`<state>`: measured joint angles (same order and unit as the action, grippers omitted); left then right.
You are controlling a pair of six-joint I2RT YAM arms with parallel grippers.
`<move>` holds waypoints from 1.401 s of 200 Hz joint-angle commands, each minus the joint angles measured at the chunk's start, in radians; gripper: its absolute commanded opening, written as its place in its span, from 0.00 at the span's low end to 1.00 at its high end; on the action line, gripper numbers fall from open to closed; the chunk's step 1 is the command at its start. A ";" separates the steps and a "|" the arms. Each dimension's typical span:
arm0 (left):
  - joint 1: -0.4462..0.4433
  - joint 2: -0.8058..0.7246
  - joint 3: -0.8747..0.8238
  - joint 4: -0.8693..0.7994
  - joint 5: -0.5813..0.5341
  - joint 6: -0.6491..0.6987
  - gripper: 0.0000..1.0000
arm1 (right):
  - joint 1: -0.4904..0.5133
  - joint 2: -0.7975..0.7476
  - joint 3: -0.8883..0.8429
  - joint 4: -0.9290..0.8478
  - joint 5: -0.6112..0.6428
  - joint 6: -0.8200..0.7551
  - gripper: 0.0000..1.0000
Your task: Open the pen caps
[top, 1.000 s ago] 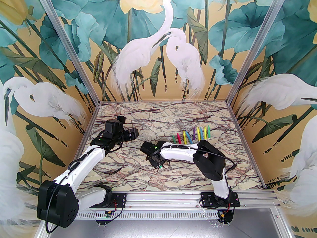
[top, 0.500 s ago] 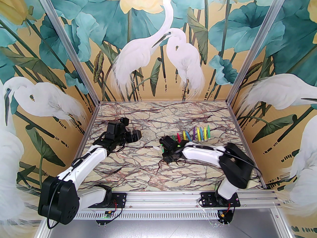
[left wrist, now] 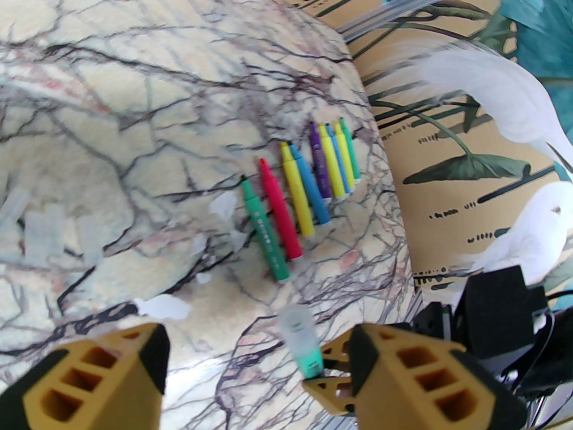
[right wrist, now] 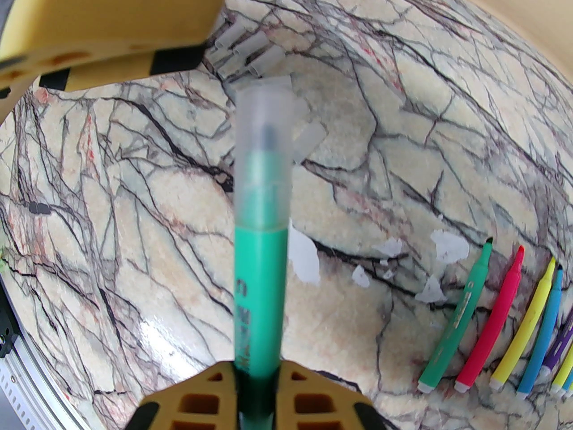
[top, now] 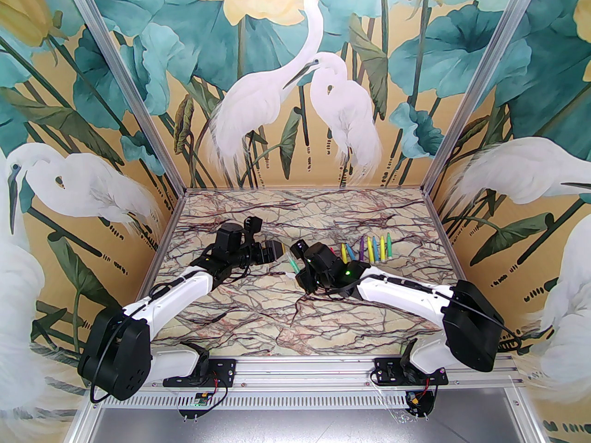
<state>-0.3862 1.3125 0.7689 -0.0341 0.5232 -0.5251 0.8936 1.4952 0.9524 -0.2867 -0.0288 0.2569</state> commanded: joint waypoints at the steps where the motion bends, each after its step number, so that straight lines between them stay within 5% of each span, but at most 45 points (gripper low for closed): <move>1: -0.012 0.022 0.014 0.050 0.052 -0.018 0.68 | -0.002 -0.033 0.018 0.030 -0.016 -0.025 0.01; 158: -0.039 0.077 0.034 0.106 0.124 -0.035 0.24 | -0.002 -0.008 0.056 0.054 -0.015 -0.050 0.03; 177: -0.038 0.089 0.040 0.106 0.131 -0.033 0.17 | -0.002 -0.005 0.047 0.073 -0.014 -0.049 0.09; 208: -0.038 0.108 0.053 0.111 0.160 -0.041 0.09 | -0.007 0.015 0.031 0.134 -0.002 -0.045 0.39; 280: -0.038 0.083 0.065 0.089 0.197 -0.048 0.05 | -0.050 0.051 0.005 0.202 -0.027 -0.030 0.38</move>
<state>-0.4213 1.4094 0.8070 0.0673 0.6830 -0.5694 0.8551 1.5448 0.9806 -0.1337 -0.0349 0.2131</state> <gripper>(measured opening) 0.170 0.391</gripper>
